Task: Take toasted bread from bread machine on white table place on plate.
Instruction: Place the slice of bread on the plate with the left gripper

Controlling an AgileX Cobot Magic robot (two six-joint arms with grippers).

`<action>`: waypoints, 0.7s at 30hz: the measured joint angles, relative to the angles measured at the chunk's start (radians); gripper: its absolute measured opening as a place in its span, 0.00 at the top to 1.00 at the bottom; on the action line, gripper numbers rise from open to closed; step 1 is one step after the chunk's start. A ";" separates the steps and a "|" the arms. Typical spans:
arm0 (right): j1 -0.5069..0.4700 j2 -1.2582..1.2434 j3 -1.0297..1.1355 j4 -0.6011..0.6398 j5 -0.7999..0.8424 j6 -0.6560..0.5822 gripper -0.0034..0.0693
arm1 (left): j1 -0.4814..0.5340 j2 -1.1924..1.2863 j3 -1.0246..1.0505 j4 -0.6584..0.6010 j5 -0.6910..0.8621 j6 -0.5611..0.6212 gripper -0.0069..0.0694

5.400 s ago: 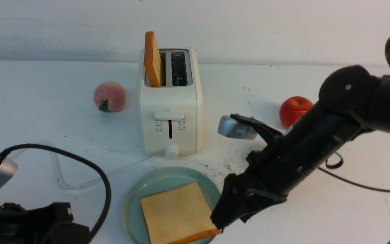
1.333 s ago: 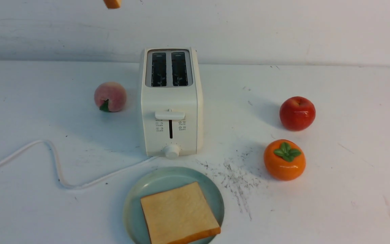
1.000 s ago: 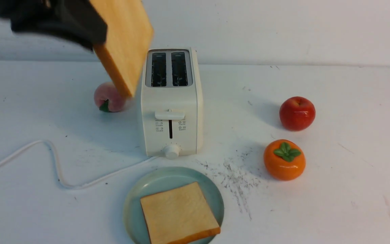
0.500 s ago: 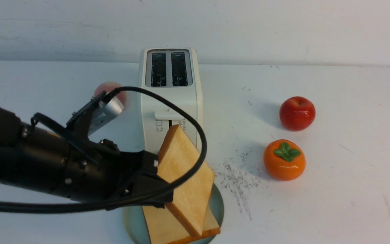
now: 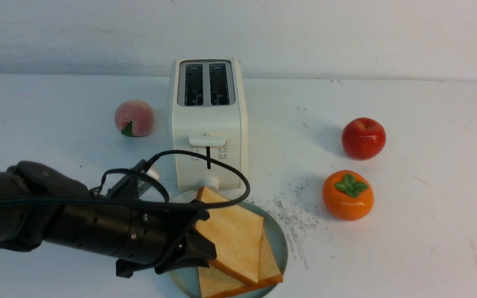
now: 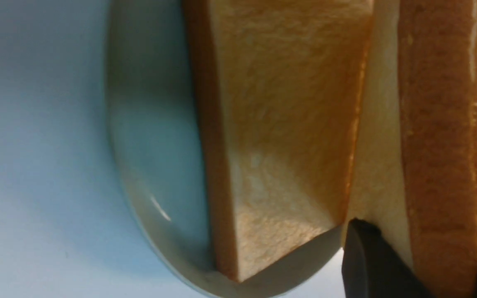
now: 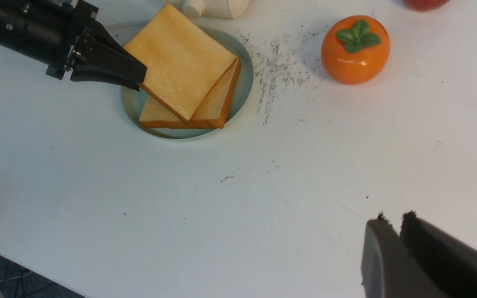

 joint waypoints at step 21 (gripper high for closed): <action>0.000 0.000 0.000 0.002 0.000 0.000 0.85 | 0.000 -0.021 0.000 -0.399 0.102 0.252 0.81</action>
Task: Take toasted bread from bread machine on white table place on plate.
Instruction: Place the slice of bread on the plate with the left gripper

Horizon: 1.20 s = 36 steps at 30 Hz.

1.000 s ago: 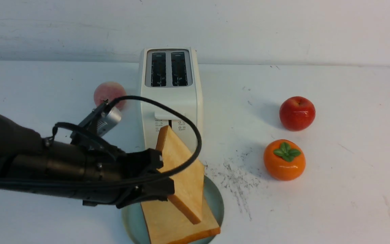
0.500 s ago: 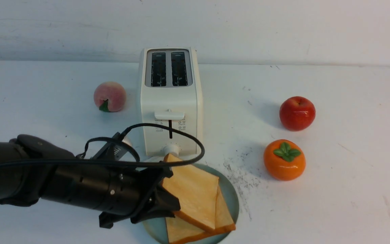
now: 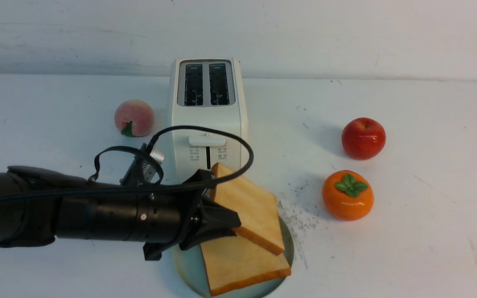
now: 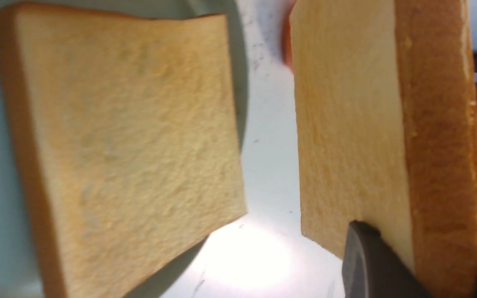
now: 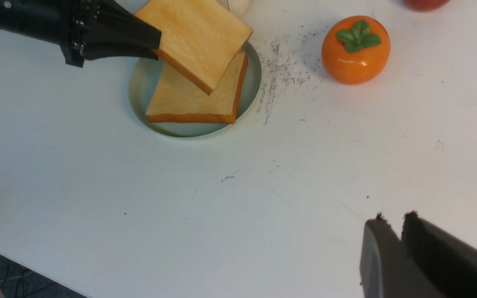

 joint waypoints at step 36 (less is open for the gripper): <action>0.000 0.000 0.000 0.002 0.000 0.000 0.82 | 0.000 0.095 0.000 0.391 -0.155 -0.066 0.21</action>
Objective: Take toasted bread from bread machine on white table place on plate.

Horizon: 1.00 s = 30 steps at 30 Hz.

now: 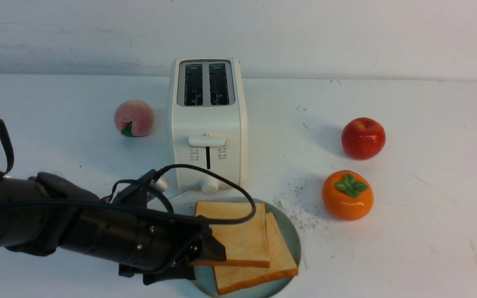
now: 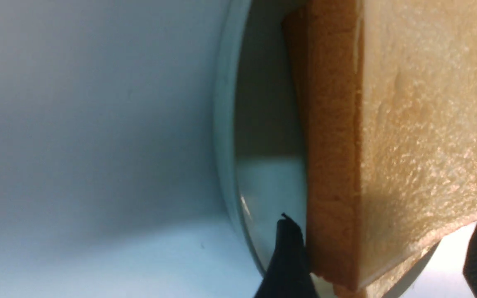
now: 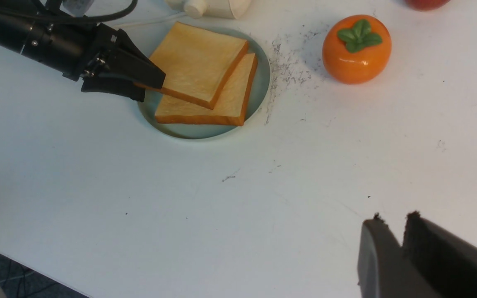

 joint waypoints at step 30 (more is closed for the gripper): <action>0.000 0.000 0.000 -0.043 0.046 0.010 0.80 | 0.000 -0.412 -0.371 0.842 0.390 -0.533 0.93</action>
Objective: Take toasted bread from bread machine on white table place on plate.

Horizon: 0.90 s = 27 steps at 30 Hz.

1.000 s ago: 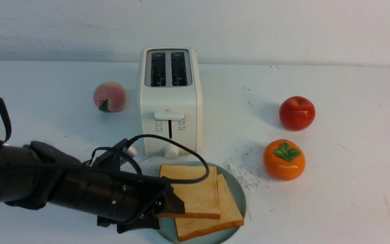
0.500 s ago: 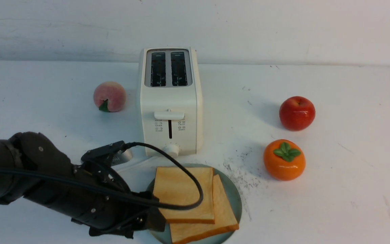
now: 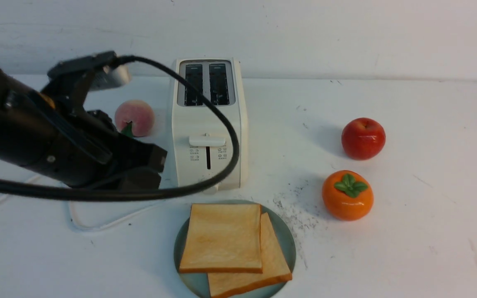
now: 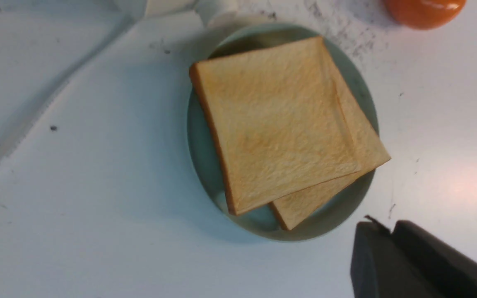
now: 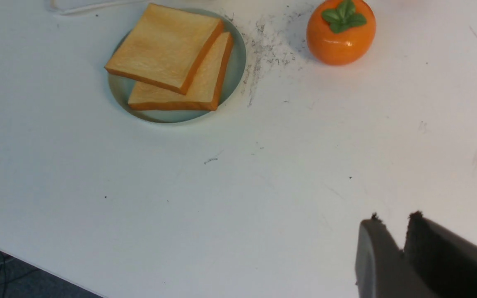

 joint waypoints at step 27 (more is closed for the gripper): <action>0.000 0.002 0.395 0.040 -0.666 0.072 0.97 | 0.000 -0.037 -0.016 0.014 0.034 -0.010 0.93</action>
